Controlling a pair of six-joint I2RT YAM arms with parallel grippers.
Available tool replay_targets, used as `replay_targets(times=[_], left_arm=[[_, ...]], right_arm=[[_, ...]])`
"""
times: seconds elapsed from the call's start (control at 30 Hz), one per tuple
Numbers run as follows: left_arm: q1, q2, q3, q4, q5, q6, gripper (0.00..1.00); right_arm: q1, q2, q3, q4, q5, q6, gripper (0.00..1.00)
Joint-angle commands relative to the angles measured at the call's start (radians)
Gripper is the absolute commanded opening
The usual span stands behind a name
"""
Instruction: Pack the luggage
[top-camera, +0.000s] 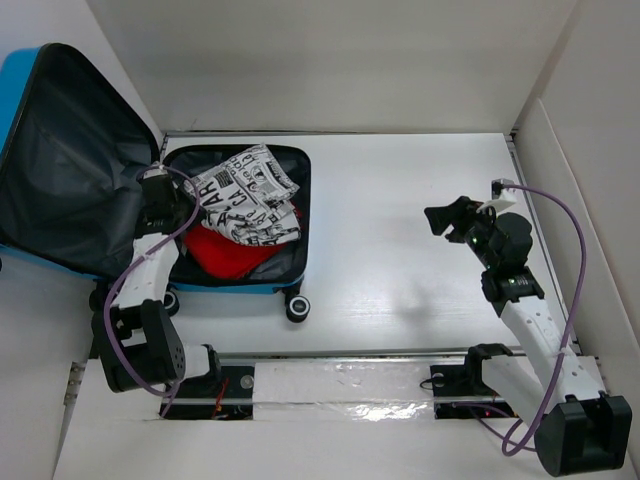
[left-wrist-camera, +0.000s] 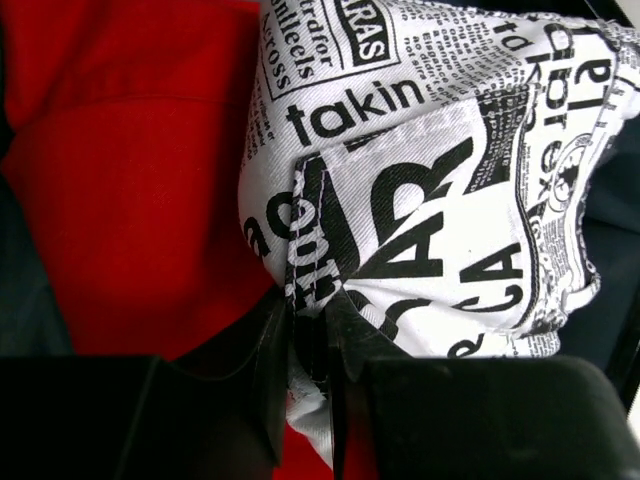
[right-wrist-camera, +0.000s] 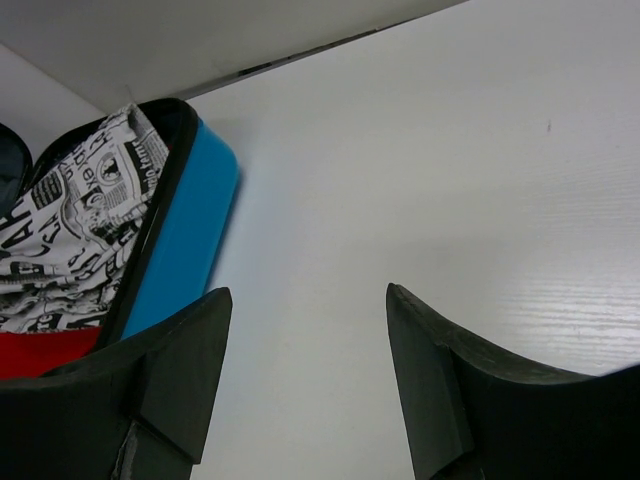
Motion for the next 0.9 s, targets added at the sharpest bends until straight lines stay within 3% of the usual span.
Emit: replay_targets(times=[0.0,0.37,0.4,0.43,0.53,0.57,0.67,0.7,0.73,0.8,0.87], left_arm=[[0.015,-0.056,0.039,-0.072,-0.143,0.030,0.00],[0.015,-0.251,-0.075,-0.094,-0.109,0.021,0.00],[0.015,-0.259,-0.082,-0.100,-0.103,0.021,0.06],[0.015,-0.259,-0.087,-0.104,-0.102,0.021,0.33],[-0.009,-0.260,-0.069,-0.120,-0.103,0.021,0.70],[-0.010,-0.266,-0.061,-0.126,-0.102,0.021,0.74],[-0.020,-0.332,-0.038,-0.111,-0.059,0.013,0.76],[-0.029,-0.390,-0.035,-0.101,-0.039,0.008,0.76],[-0.030,-0.425,-0.029,-0.086,0.040,-0.004,0.73],[-0.049,-0.501,-0.029,-0.017,0.123,-0.022,0.66],[-0.049,-0.594,-0.017,0.056,0.243,-0.053,0.47]], right_arm=[[-0.005,0.001,0.012,0.037,-0.042,-0.015,0.69],[0.049,0.038,0.037,0.026,-0.005,-0.043,0.69],[0.074,0.040,0.039,0.021,0.006,-0.047,0.69],[0.085,0.041,0.043,0.018,0.027,-0.056,0.69],[0.143,0.058,0.061,0.014,0.056,-0.085,0.67],[0.163,0.079,0.068,0.015,0.056,-0.098,0.64],[0.265,0.145,0.113,0.003,0.067,-0.159,0.39],[0.294,0.162,0.124,0.000,0.072,-0.173,0.19],[0.326,0.177,0.134,0.003,0.079,-0.200,0.10],[0.420,0.222,0.154,0.033,0.092,-0.220,0.00],[0.502,0.259,0.175,0.052,0.092,-0.242,0.00]])
